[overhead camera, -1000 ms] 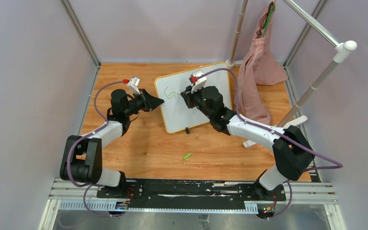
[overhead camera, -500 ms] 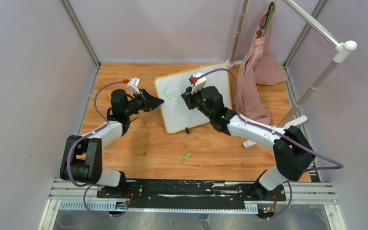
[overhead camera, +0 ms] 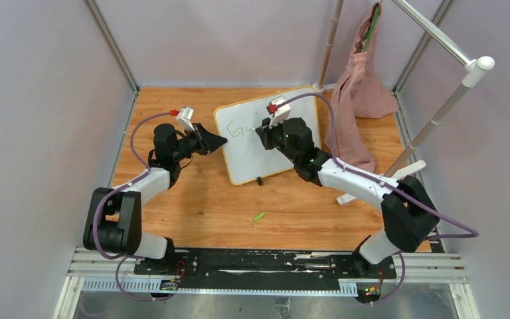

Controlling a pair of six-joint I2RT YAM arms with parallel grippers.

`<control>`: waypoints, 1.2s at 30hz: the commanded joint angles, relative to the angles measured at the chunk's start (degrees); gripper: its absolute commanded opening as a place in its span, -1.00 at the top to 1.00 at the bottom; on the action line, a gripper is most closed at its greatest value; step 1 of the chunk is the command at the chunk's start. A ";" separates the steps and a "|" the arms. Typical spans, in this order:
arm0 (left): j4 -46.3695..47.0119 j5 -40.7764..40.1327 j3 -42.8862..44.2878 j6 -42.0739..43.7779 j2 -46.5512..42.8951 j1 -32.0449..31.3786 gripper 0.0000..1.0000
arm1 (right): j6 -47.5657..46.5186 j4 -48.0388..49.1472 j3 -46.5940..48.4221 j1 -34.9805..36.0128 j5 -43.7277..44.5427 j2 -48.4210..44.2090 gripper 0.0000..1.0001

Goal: Write a sentence on the whiteboard

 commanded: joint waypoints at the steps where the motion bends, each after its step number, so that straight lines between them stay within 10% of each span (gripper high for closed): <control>1: 1.53 0.49 0.86 0.29 -1.14 0.26 1.00 | 0.24 -1.20 2.34 -1.26 0.70 0.56 1.00; 36: 2.00 0.82 0.75 -0.06 -1.08 0.29 1.00 | 0.99 0.75 3.79 0.45 -5.54 2.19 1.00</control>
